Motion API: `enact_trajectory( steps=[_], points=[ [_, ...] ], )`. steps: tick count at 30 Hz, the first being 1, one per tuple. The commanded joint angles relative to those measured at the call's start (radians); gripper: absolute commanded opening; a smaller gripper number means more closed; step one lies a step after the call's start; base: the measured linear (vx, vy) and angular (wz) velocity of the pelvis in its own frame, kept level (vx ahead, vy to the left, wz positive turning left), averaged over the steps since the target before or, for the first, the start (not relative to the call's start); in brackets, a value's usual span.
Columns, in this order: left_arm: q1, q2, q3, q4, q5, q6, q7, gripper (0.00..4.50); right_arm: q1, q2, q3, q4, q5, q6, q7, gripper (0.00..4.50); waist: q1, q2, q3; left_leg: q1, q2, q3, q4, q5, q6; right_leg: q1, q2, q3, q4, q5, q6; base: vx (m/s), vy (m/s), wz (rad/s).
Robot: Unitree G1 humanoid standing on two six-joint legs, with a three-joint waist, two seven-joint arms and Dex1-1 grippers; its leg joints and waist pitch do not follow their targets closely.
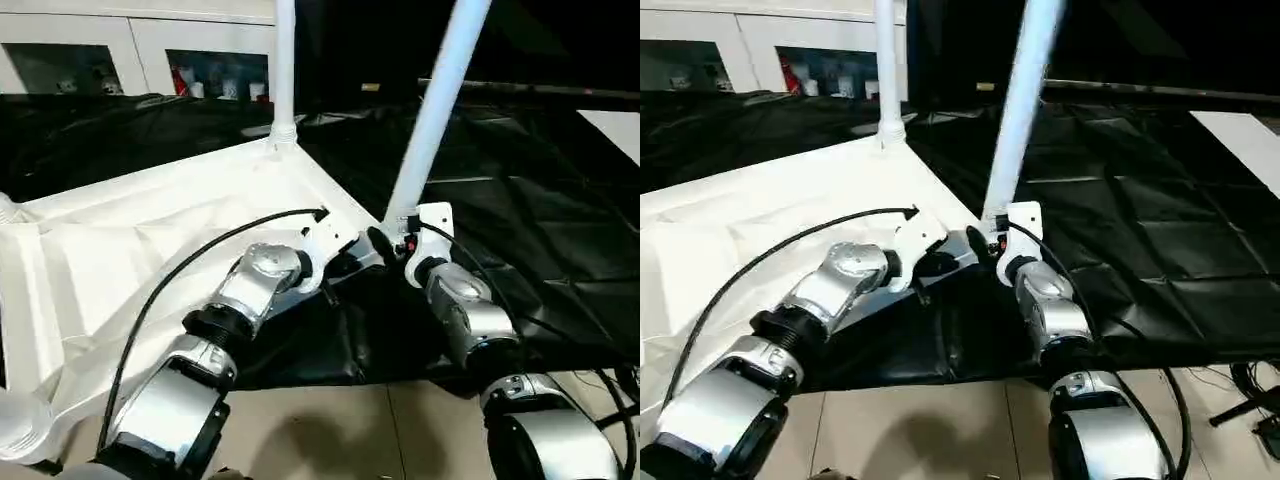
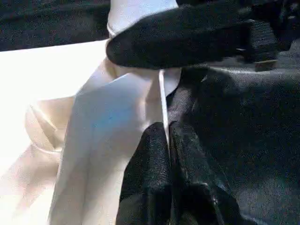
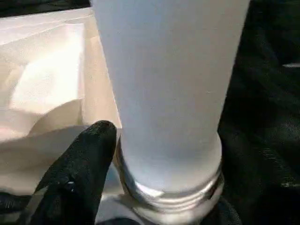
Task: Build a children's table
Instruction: Rotate leg to tighten
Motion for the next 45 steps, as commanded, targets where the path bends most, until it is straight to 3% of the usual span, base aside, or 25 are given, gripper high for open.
enact_trajectory(
  steps=[1, 5, 7, 8, 12, 16, 21, 22, 24, 30, 34, 38, 42, 43, 45],
  points=[
    [0.042, 0.035, 0.000, -0.016, -0.031, -0.050, -0.087, 0.00, 0.027, -0.029, 0.037, -0.060, -0.006, -0.014, 0.100, 3.84, 0.004, -0.009, -0.062, 0.005, 0.023, -0.012, -0.063, -0.201, 0.049, 0.045, -0.054, 0.043, -0.089, -0.200, -0.192, 0.000, 0.000, 0.00],
    [0.105, 0.111, -0.007, -0.107, -0.086, -0.052, -0.296, 0.00, 0.073, -0.112, 0.066, -0.143, 0.010, 0.004, 0.276, 3.84, 0.007, -0.013, -0.063, 0.002, 0.025, -0.012, -0.061, -0.162, 0.072, 0.050, -0.054, 0.044, -0.082, -0.151, -0.205, 0.000, 0.000, 0.00],
    [0.138, 0.159, -0.019, -0.157, -0.110, -0.040, -0.413, 0.00, 0.104, -0.170, 0.092, -0.200, 0.021, 0.027, 0.410, 3.84, 0.009, -0.006, -0.061, 0.005, 0.028, -0.011, -0.061, -0.161, 0.087, 0.048, -0.051, 0.044, -0.078, -0.123, -0.225, 0.000, 0.000, 0.00],
    [0.144, 0.172, -0.024, -0.165, -0.110, -0.038, -0.434, 0.00, 0.114, -0.188, 0.102, -0.219, 0.025, 0.038, 0.451, 3.84, 0.011, -0.007, -0.062, 0.005, 0.029, -0.009, -0.061, -0.159, 0.090, 0.049, -0.052, 0.045, -0.077, -0.110, -0.228, 0.000, 0.000, 0.00],
    [0.152, 0.202, -0.026, -0.173, -0.118, -0.032, -0.488, 0.00, 0.141, -0.237, 0.137, -0.267, 0.025, 0.047, 0.556, 3.84, 0.013, -0.003, -0.062, 0.012, 0.031, -0.008, -0.061, -0.158, 0.085, 0.044, -0.050, 0.045, -0.072, -0.073, -0.254, 0.000, 0.000, 0.00],
    [0.163, 0.227, -0.021, -0.187, -0.128, -0.026, -0.528, 0.00, 0.161, -0.271, 0.163, -0.305, 0.024, 0.068, 0.626, 3.84, 0.012, -0.007, -0.060, 0.008, 0.029, -0.009, -0.062, -0.186, 0.069, 0.048, -0.052, 0.045, -0.077, -0.122, -0.242, 0.000, 0.000, 0.00],
    [0.171, 0.233, -0.014, -0.212, -0.136, -0.010, -0.534, 0.00, 0.161, -0.267, 0.168, -0.306, 0.018, 0.080, 0.639, 3.44, 0.011, -0.005, -0.061, 0.010, 0.030, -0.010, -0.063, -0.185, 0.055, 0.045, -0.052, 0.046, -0.078, -0.145, -0.234, 0.000, 0.000, 0.00],
    [0.170, 0.232, -0.013, -0.213, -0.137, -0.010, -0.534, 0.00, 0.160, -0.263, 0.167, -0.304, 0.017, 0.080, 0.633, 3.20, 0.011, -0.006, -0.061, 0.010, 0.030, -0.010, -0.063, -0.183, 0.055, 0.045, -0.052, 0.046, -0.077, -0.140, -0.235, 0.000, 0.000, 0.00],
    [0.170, 0.231, -0.012, -0.216, -0.140, -0.008, -0.536, 0.00, 0.161, -0.259, 0.166, -0.310, 0.025, 0.089, 0.637, 3.08, 0.011, -0.007, -0.062, 0.009, 0.029, -0.009, -0.061, -0.166, 0.062, 0.046, -0.050, 0.046, -0.073, -0.107, -0.243, 0.000, 0.000, 0.00],
    [0.175, 0.232, -0.016, -0.229, -0.143, 0.000, -0.542, 0.00, 0.171, -0.260, 0.167, -0.323, 0.030, 0.104, 0.654, 2.73, 0.011, -0.008, -0.063, 0.009, 0.028, -0.009, -0.060, -0.166, 0.063, 0.047, -0.051, 0.045, -0.074, -0.119, -0.239, 0.000, 0.000, 0.00],
    [0.169, 0.208, -0.008, -0.212, -0.117, -0.005, -0.454, 0.00, 0.163, -0.232, 0.144, -0.260, -0.011, 0.095, 0.505, 2.67, 0.011, -0.007, -0.062, 0.009, 0.029, -0.009, -0.061, -0.158, 0.063, 0.045, -0.052, 0.046, -0.073, -0.109, -0.243, 0.000, 0.000, 0.00],
    [0.118, 0.108, 0.032, -0.145, -0.096, 0.014, -0.237, 0.00, 0.118, -0.163, 0.061, -0.133, -0.032, 0.119, 0.171, 2.65, -0.002, -0.008, -0.058, 0.015, 0.027, -0.014, -0.066, -0.236, 0.001, 0.040, -0.056, 0.045, -0.090, -0.284, -0.199, 0.000, 0.000, 0.00],
    [0.072, 0.008, 0.038, -0.096, -0.076, 0.050, -0.084, 0.00, 0.078, -0.090, 0.005, -0.066, -0.016, 0.127, -0.041, 2.64, -0.003, -0.008, -0.059, 0.015, 0.024, -0.013, -0.065, -0.234, 0.007, 0.038, -0.054, 0.047, -0.095, -0.279, -0.187, 0.000, 0.000, 0.00],
    [0.058, -0.022, 0.037, -0.080, -0.069, 0.064, -0.042, 0.00, 0.063, -0.070, -0.003, -0.045, -0.014, 0.118, -0.090, 2.64, -0.006, -0.003, -0.059, 0.012, 0.024, -0.013, -0.066, -0.224, 0.006, 0.036, -0.051, 0.047, -0.093, -0.262, -0.186, 0.000, 0.000, 0.00],
    [0.040, -0.054, 0.035, -0.054, -0.057, 0.065, 0.017, 0.00, 0.042, -0.042, -0.018, -0.013, 0.000, 0.102, -0.138, 2.64, -0.005, -0.006, -0.061, 0.012, 0.023, -0.012, -0.064, -0.214, 0.010, 0.039, -0.051, 0.046, -0.092, -0.240, -0.188, 0.000, 0.000, 0.00]
  ],
)
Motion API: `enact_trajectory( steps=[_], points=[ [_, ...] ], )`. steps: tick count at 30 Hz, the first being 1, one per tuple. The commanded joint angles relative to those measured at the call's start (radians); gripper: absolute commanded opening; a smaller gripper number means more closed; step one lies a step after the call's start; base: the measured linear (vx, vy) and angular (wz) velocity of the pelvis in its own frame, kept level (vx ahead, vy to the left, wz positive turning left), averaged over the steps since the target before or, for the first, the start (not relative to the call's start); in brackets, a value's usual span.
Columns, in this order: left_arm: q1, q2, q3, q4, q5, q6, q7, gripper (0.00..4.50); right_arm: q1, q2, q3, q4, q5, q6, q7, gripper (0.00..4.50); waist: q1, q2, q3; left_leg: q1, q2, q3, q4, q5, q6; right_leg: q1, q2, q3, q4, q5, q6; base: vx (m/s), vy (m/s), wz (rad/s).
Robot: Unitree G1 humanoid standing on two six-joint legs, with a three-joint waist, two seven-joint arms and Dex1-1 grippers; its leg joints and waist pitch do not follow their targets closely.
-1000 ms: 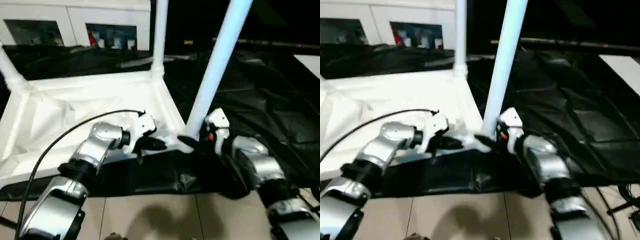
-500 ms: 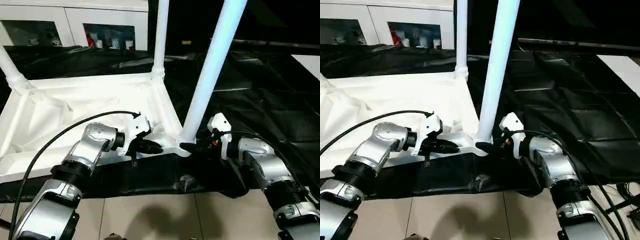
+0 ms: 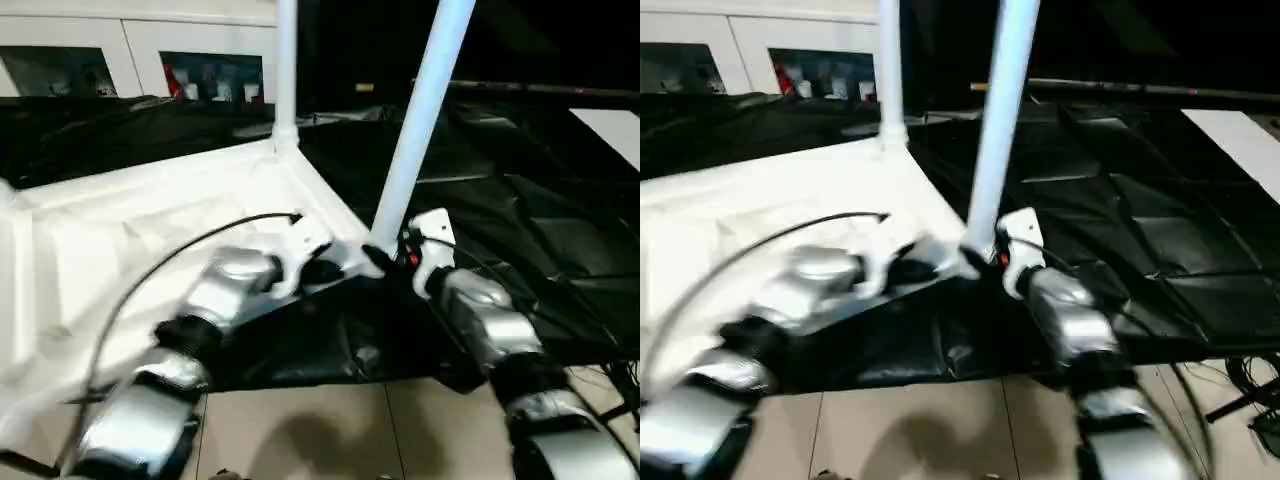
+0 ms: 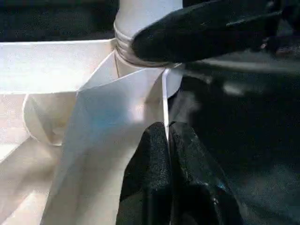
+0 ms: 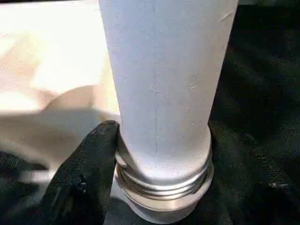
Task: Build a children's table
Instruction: Rotate leg to tighten
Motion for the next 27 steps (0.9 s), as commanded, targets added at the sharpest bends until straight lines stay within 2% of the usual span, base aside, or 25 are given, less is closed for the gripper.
enact_trajectory(
  steps=[1, 3, 6, 7, 11, 12, 13, 15, 17, 18, 21, 23, 25, 27],
  points=[
    [0.003, -0.041, 0.005, 0.012, -0.022, -0.007, 0.022, 0.00, 0.004, -0.015, -0.051, 0.078, -0.014, 0.021, -0.115, 2.64, 0.002, -0.006, -0.061, 0.010, 0.024, -0.013, -0.066, -0.214, 0.013, 0.039, -0.050, 0.043, -0.091, -0.228, -0.188, 0.000, 0.000, 0.00],
    [-0.018, -0.076, -0.006, 0.052, 0.005, -0.021, 0.084, 0.00, -0.027, 0.025, -0.043, 0.116, -0.025, -0.019, -0.162, 2.64, 0.003, -0.005, -0.064, 0.010, 0.023, -0.011, -0.064, -0.203, 0.023, 0.038, -0.050, 0.044, -0.089, -0.195, -0.191, 0.000, 0.000, 0.00],
    [-0.022, -0.078, -0.010, 0.059, 0.012, -0.028, 0.082, 0.00, -0.040, 0.037, -0.020, 0.121, -0.050, -0.038, -0.160, 2.64, 0.006, -0.006, -0.065, 0.006, 0.022, -0.012, -0.063, -0.179, 0.038, 0.044, -0.049, 0.041, -0.084, -0.154, -0.196, 0.000, 0.000, 0.00],
    [-0.021, -0.070, -0.014, 0.054, 0.012, -0.031, 0.070, 0.00, -0.039, 0.035, -0.015, 0.117, -0.054, -0.051, -0.143, 2.64, 0.007, -0.010, -0.065, 0.005, 0.022, -0.012, -0.063, -0.175, 0.045, 0.045, -0.049, 0.041, -0.083, -0.147, -0.197, 0.000, 0.000, 0.00],
    [-0.009, -0.032, -0.019, 0.041, 0.014, -0.059, 0.013, 0.00, -0.032, 0.010, 0.008, 0.097, -0.059, -0.102, -0.038, 2.64, 0.011, -0.009, -0.063, 0.005, 0.023, -0.012, -0.063, -0.188, 0.055, 0.045, -0.051, 0.041, -0.086, -0.164, -0.199, 0.000, 0.000, 0.00],
    [-0.004, -0.018, -0.021, 0.036, 0.012, -0.061, -0.009, 0.00, -0.025, 0.000, 0.004, 0.083, -0.042, -0.110, 0.008, 2.64, 0.012, -0.010, -0.065, 0.005, 0.023, -0.012, -0.062, -0.181, 0.059, 0.046, -0.051, 0.041, -0.084, -0.153, -0.200, 0.000, 0.000, 0.00],
    [-0.003, -0.016, -0.021, 0.036, 0.011, -0.062, -0.013, 0.00, -0.024, -0.001, 0.003, 0.080, -0.038, -0.112, 0.018, 2.99, 0.012, -0.010, -0.064, 0.005, 0.024, -0.011, -0.062, -0.175, 0.066, 0.046, -0.051, 0.042, -0.083, -0.139, -0.205, 0.000, 0.000, 0.00],
    [0.008, 0.012, -0.026, 0.024, 0.006, -0.085, -0.063, 0.00, -0.011, -0.027, 0.002, 0.057, -0.022, -0.118, 0.091, 3.34, 0.016, -0.011, -0.064, 0.003, 0.025, -0.011, -0.061, -0.166, 0.075, 0.048, -0.051, 0.041, -0.081, -0.129, -0.210, 0.000, 0.000, 0.00],
    [0.019, 0.035, -0.027, 0.010, -0.001, -0.099, -0.106, 0.00, 0.002, -0.052, 0.014, 0.033, -0.017, -0.107, 0.156, 3.44, 0.015, -0.011, -0.064, 0.004, 0.025, -0.011, -0.061, -0.161, 0.079, 0.047, -0.051, 0.041, -0.080, -0.121, -0.215, 0.000, 0.000, 0.00],
    [0.036, 0.063, -0.030, -0.015, -0.017, -0.124, -0.175, 0.00, 0.021, -0.083, 0.035, -0.003, -0.015, -0.082, 0.237, 3.56, 0.017, -0.010, -0.064, 0.004, 0.025, -0.011, -0.061, -0.161, 0.083, 0.048, -0.051, 0.040, -0.081, -0.123, -0.218, 0.000, 0.000, 0.00],
    [0.099, 0.156, -0.050, -0.137, -0.081, -0.115, -0.403, 0.00, 0.084, -0.188, 0.106, -0.112, -0.024, -0.060, 0.459, 3.56, 0.021, -0.007, -0.063, 0.003, 0.030, -0.012, -0.062, -0.156, 0.096, 0.050, -0.051, 0.041, -0.074, -0.088, -0.233, 0.000, 0.000, 0.00],
    [0.107, 0.171, -0.054, -0.154, -0.087, -0.112, -0.431, 0.00, 0.093, -0.204, 0.114, -0.128, -0.024, -0.059, 0.492, 3.56, 0.017, -0.006, -0.062, 0.004, 0.032, -0.011, -0.063, -0.166, 0.097, 0.046, -0.050, 0.042, -0.073, -0.087, -0.239, 0.000, 0.000, 0.00],
    [0.118, 0.192, -0.050, -0.172, -0.095, -0.105, -0.458, 0.00, 0.109, -0.233, 0.127, -0.157, -0.021, -0.061, 0.549, 3.56, 0.018, -0.004, -0.060, 0.010, 0.033, -0.010, -0.064, -0.194, 0.079, 0.041, -0.050, 0.043, -0.078, -0.128, -0.240, 0.000, 0.000, 0.00],
    [0.124, 0.202, -0.046, -0.181, -0.100, -0.102, -0.475, 0.00, 0.113, -0.239, 0.127, -0.167, -0.016, -0.060, 0.569, 3.56, 0.018, -0.004, -0.060, 0.009, 0.033, -0.011, -0.066, -0.197, 0.063, 0.043, -0.051, 0.043, -0.076, -0.132, -0.241, 0.000, 0.000, 0.00]
  ],
)
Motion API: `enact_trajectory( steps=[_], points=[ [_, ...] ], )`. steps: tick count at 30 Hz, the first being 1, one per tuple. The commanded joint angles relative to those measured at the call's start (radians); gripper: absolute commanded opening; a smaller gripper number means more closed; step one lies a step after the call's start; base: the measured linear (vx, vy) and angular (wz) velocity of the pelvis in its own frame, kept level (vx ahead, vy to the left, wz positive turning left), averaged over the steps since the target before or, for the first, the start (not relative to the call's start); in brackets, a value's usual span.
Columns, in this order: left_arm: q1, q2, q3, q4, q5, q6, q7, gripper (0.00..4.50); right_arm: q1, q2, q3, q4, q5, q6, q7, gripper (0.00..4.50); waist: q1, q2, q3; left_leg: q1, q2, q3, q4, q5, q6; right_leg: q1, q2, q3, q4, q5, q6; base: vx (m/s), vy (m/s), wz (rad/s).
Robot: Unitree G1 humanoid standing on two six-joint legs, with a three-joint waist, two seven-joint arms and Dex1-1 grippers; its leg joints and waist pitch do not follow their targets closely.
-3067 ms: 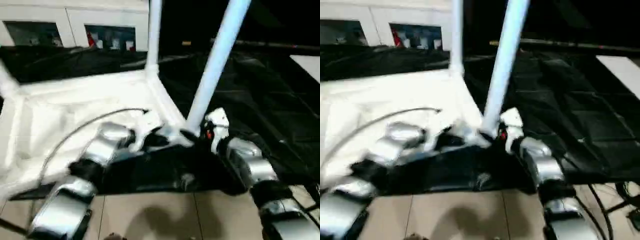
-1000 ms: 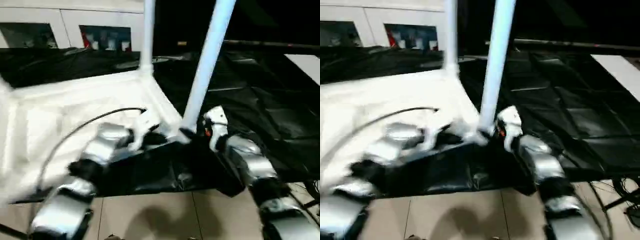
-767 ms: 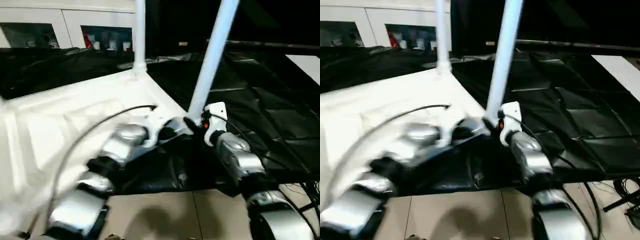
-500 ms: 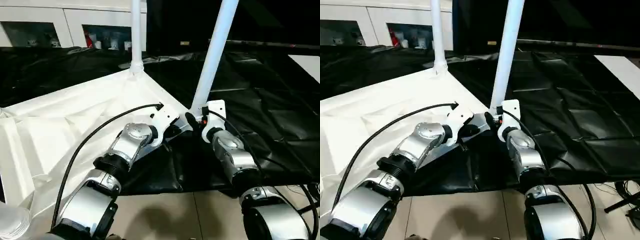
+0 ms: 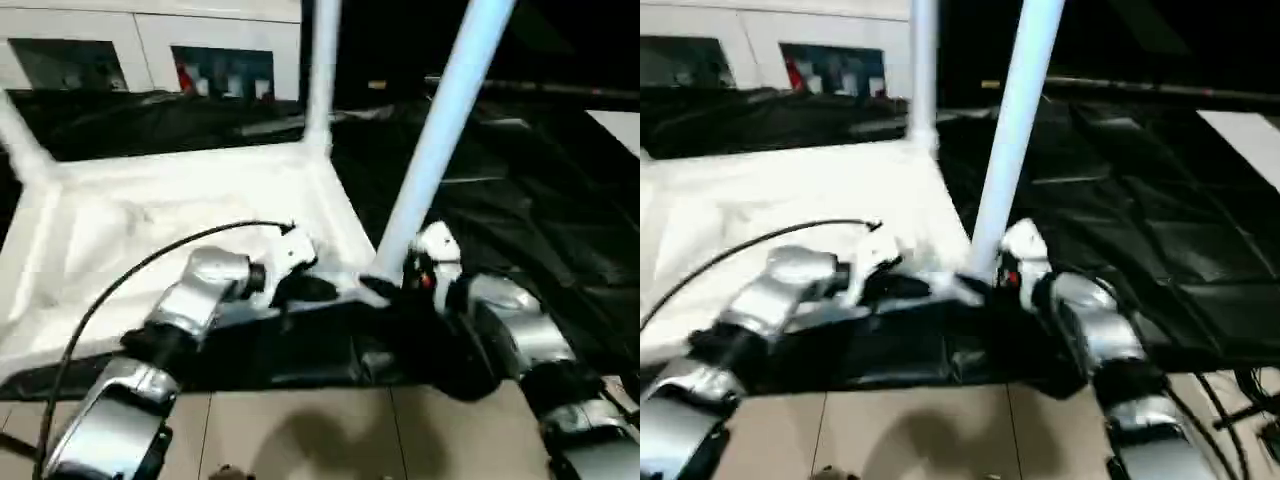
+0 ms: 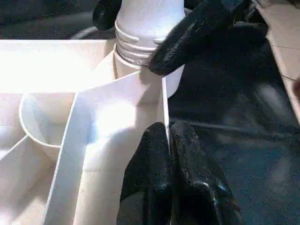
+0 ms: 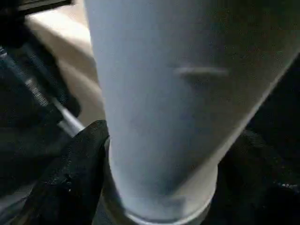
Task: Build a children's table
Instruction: Rotate leg to tighten
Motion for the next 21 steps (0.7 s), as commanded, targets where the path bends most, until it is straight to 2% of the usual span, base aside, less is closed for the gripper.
enact_trajectory(
  steps=[1, 5, 6, 7, 8, 10, 15, 17, 18, 21],
  points=[
    [0.024, 0.004, -0.002, -0.025, -0.036, -0.006, -0.064, 0.00, 0.009, -0.041, -0.022, -0.012, 0.002, 0.013, 0.012, 3.56, -0.003, -0.007, -0.060, 0.013, 0.031, -0.011, -0.066, -0.199, 0.060, 0.046, -0.050, 0.045, -0.076, -0.135, -0.240, 0.000, 0.000, 0.00],
    [0.039, 0.017, 0.000, -0.048, -0.042, -0.002, -0.076, 0.00, 0.018, -0.043, -0.012, -0.041, 0.012, 0.032, 0.041, 3.56, -0.002, -0.008, -0.062, 0.013, 0.030, -0.010, -0.064, -0.178, 0.064, 0.046, -0.051, 0.046, -0.074, -0.119, -0.238, 0.000, 0.000, 0.00],
    [0.046, 0.022, 0.000, -0.062, -0.046, 0.007, -0.077, 0.00, 0.020, -0.038, -0.007, -0.047, 0.016, 0.048, 0.050, 3.56, -0.002, -0.014, -0.062, 0.012, 0.030, -0.010, -0.063, -0.173, 0.067, 0.048, -0.051, 0.045, -0.073, -0.117, -0.237, 0.000, 0.000, 0.00],
    [0.047, 0.023, 0.000, -0.066, -0.047, 0.009, -0.077, 0.00, 0.020, -0.037, -0.006, -0.049, 0.017, 0.051, 0.051, 3.56, -0.001, -0.012, -0.062, 0.011, 0.030, -0.011, -0.063, -0.166, 0.069, 0.048, -0.052, 0.045, -0.072, -0.116, -0.235, 0.000, 0.000, 0.00],
    [0.047, 0.023, 0.000, -0.066, -0.047, 0.010, -0.077, 0.00, 0.020, -0.037, -0.006, -0.049, 0.017, 0.052, 0.051, 3.31, -0.001, -0.011, -0.062, 0.011, 0.031, -0.011, -0.063, -0.163, 0.068, 0.048, -0.052, 0.045, -0.072, -0.116, -0.234, 0.000, 0.000, 0.00],
    [0.047, 0.022, 0.002, -0.065, -0.046, 0.009, -0.072, 0.00, 0.016, -0.032, -0.009, -0.045, 0.016, 0.056, 0.052, 3.19, -0.002, -0.013, -0.062, 0.012, 0.030, -0.010, -0.062, -0.166, 0.067, 0.046, -0.051, 0.045, -0.073, -0.125, -0.232, 0.000, 0.000, 0.00],
    [0.045, 0.015, 0.007, -0.057, -0.038, 0.009, -0.043, 0.00, 0.012, -0.020, -0.022, -0.037, 0.017, 0.070, 0.036, 2.83, -0.003, -0.012, -0.062, 0.012, 0.029, -0.010, -0.062, -0.163, 0.062, 0.047, -0.051, 0.046, -0.072, -0.124, -0.229, 0.000, 0.000, 0.00],
    [0.036, -0.001, 0.012, -0.042, -0.023, 0.021, 0.014, 0.00, 0.005, -0.005, -0.042, -0.011, 0.009, 0.088, -0.035, 2.76, -0.003, -0.011, -0.061, 0.014, 0.029, -0.010, -0.063, -0.165, 0.061, 0.045, -0.050, 0.046, -0.073, -0.129, -0.230, 0.000, 0.000, 0.00],
    [0.024, -0.021, 0.018, -0.020, -0.012, 0.025, 0.065, 0.00, -0.006, 0.014, -0.061, 0.027, -0.007, 0.087, -0.128, 2.74, -0.004, -0.011, -0.060, 0.013, 0.029, -0.010, -0.064, -0.169, 0.053, 0.044, -0.051, 0.045, -0.075, -0.144, -0.228, 0.000, 0.000, 0.00],
    [0.009, -0.046, 0.021, 0.006, 0.002, 0.028, 0.118, 0.00, -0.018, 0.036, -0.082, 0.068, -0.023, 0.088, -0.233, 2.74, -0.007, -0.012, -0.060, 0.014, 0.029, -0.012, -0.065, -0.190, 0.027, 0.044, -0.052, 0.045, -0.080, -0.199, -0.209, 0.000, 0.000, 0.00]
  ],
)
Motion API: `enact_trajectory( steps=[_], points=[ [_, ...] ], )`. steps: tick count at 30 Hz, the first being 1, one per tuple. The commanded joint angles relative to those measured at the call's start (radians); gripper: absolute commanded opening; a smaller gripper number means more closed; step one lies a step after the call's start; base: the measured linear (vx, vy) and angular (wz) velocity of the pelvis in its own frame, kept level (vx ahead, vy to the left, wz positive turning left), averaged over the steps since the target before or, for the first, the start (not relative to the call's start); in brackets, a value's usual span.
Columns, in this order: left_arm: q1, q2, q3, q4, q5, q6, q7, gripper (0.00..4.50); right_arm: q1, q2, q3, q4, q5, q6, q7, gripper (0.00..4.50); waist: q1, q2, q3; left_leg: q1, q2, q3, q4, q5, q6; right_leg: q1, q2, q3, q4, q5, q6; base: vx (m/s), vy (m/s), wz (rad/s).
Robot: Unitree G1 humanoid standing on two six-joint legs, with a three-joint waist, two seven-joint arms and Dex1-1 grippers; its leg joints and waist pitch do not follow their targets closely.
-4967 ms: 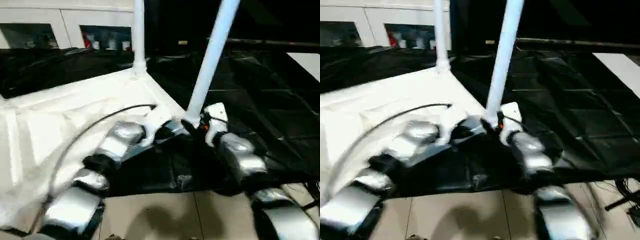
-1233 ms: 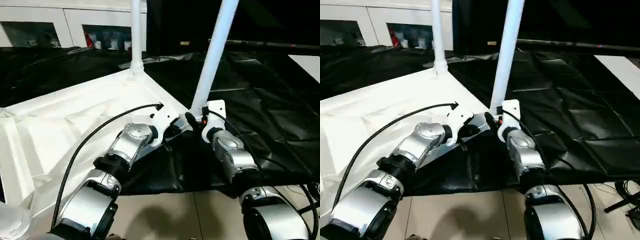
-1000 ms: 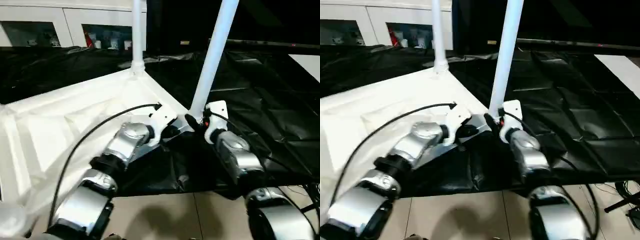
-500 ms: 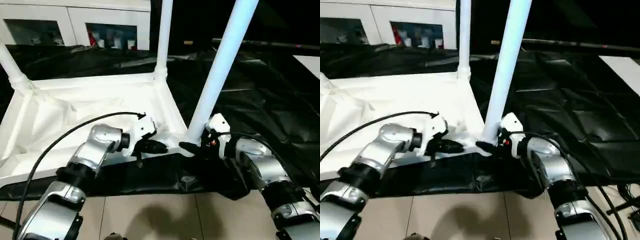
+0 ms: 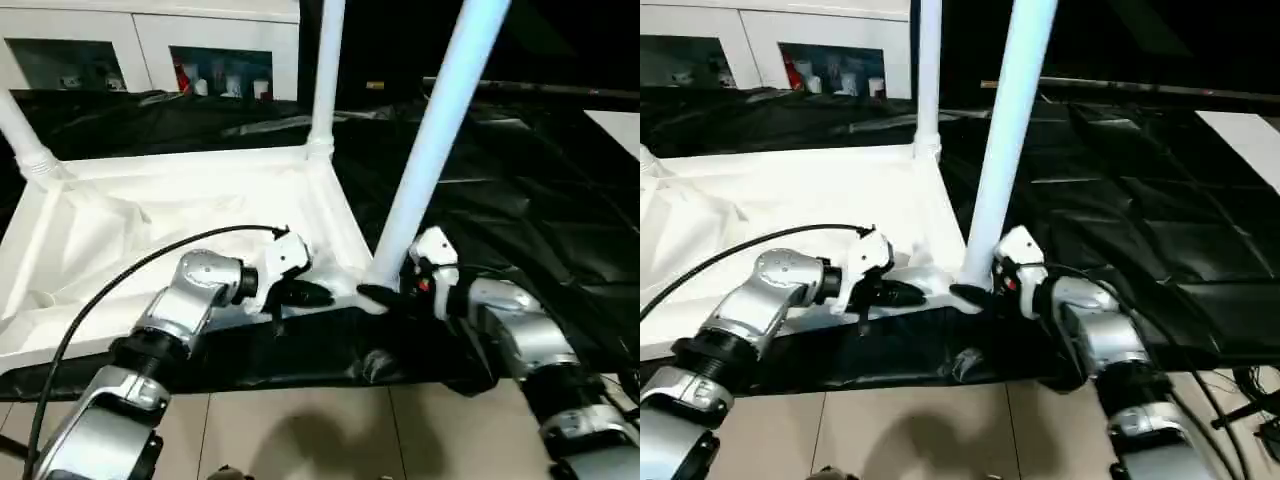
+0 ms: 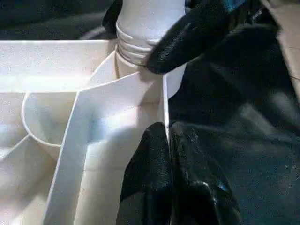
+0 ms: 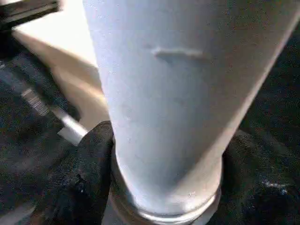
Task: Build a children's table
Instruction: Rotate leg to tighten
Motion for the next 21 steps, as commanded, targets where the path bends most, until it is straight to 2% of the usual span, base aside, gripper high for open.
enact_trajectory(
  steps=[1, 4, 5, 7, 9, 14, 16, 17, 21],
  points=[
    [-0.012, -0.042, 0.015, 0.045, 0.005, 0.006, 0.071, 0.00, -0.017, 0.004, -0.075, 0.083, -0.035, 0.031, -0.191, 2.73, -0.001, -0.010, -0.061, 0.013, 0.028, -0.011, -0.067, -0.197, 0.025, 0.042, -0.052, 0.045, -0.083, -0.204, -0.203, 0.000, 0.000, 0.00],
    [-0.063, -0.118, 0.017, 0.121, 0.034, 0.018, 0.208, 0.00, -0.043, 0.066, -0.126, 0.148, -0.026, 0.048, -0.384, 2.73, -0.003, -0.003, -0.062, 0.015, 0.025, -0.012, -0.067, -0.189, 0.010, 0.042, -0.051, 0.046, -0.082, -0.197, -0.202, 0.000, 0.000, 0.00],
    [-0.071, -0.130, 0.019, 0.131, 0.036, 0.022, 0.229, 0.00, -0.047, 0.074, -0.131, 0.155, -0.026, 0.050, -0.410, 2.73, -0.001, -0.007, -0.064, 0.016, 0.025, -0.011, -0.066, -0.183, 0.008, 0.042, -0.051, 0.046, -0.083, -0.183, -0.202, 0.000, 0.000, 0.00],
    [-0.091, -0.160, 0.019, 0.157, 0.043, 0.030, 0.281, 0.00, -0.061, 0.095, -0.140, 0.180, -0.027, 0.054, -0.472, 2.73, 0.001, -0.004, -0.067, 0.012, 0.023, -0.010, -0.063, -0.155, 0.023, 0.047, -0.050, 0.046, -0.077, -0.121, -0.210, 0.000, 0.000, 0.00],
    [-0.119, -0.200, 0.020, 0.190, 0.051, 0.033, 0.342, 0.00, -0.084, 0.123, -0.136, 0.213, -0.037, 0.037, -0.523, 2.73, 0.003, -0.003, -0.067, 0.013, 0.021, -0.009, -0.061, -0.149, 0.031, 0.047, -0.049, 0.045, -0.077, -0.099, -0.216, 0.000, 0.000, 0.00],
    [-0.146, -0.229, 0.017, 0.230, 0.060, 0.006, 0.364, 0.00, -0.115, 0.160, -0.133, 0.249, -0.035, -0.002, -0.537, 2.73, 0.004, -0.004, -0.067, 0.013, 0.022, -0.010, -0.063, -0.176, 0.035, 0.048, -0.050, 0.044, -0.081, -0.130, -0.210, 0.000, 0.000, 0.00],
    [-0.154, -0.231, 0.019, 0.241, 0.060, -0.008, 0.358, 0.00, -0.123, 0.174, -0.148, 0.252, -0.011, -0.019, -0.506, 2.73, 0.005, -0.008, -0.064, 0.013, 0.022, -0.010, -0.064, -0.193, 0.041, 0.047, -0.051, 0.043, -0.085, -0.155, -0.204, 0.000, 0.000, 0.00],
    [-0.153, -0.226, 0.018, 0.239, 0.060, -0.019, 0.344, 0.00, -0.124, 0.179, -0.155, 0.244, 0.006, -0.024, -0.470, 3.29, 0.005, -0.009, -0.064, 0.013, 0.023, -0.011, -0.065, -0.199, 0.042, 0.046, -0.052, 0.043, -0.087, -0.173, -0.200, 0.000, 0.000, 0.00],
    [-0.144, -0.210, 0.014, 0.234, 0.051, -0.039, 0.311, 0.00, -0.121, 0.171, -0.141, 0.233, 0.009, -0.039, -0.409, 3.45, 0.006, -0.008, -0.065, 0.010, 0.024, -0.012, -0.064, -0.186, 0.048, 0.049, -0.053, 0.043, -0.084, -0.155, -0.202, 0.000, 0.000, 0.00]
  ],
)
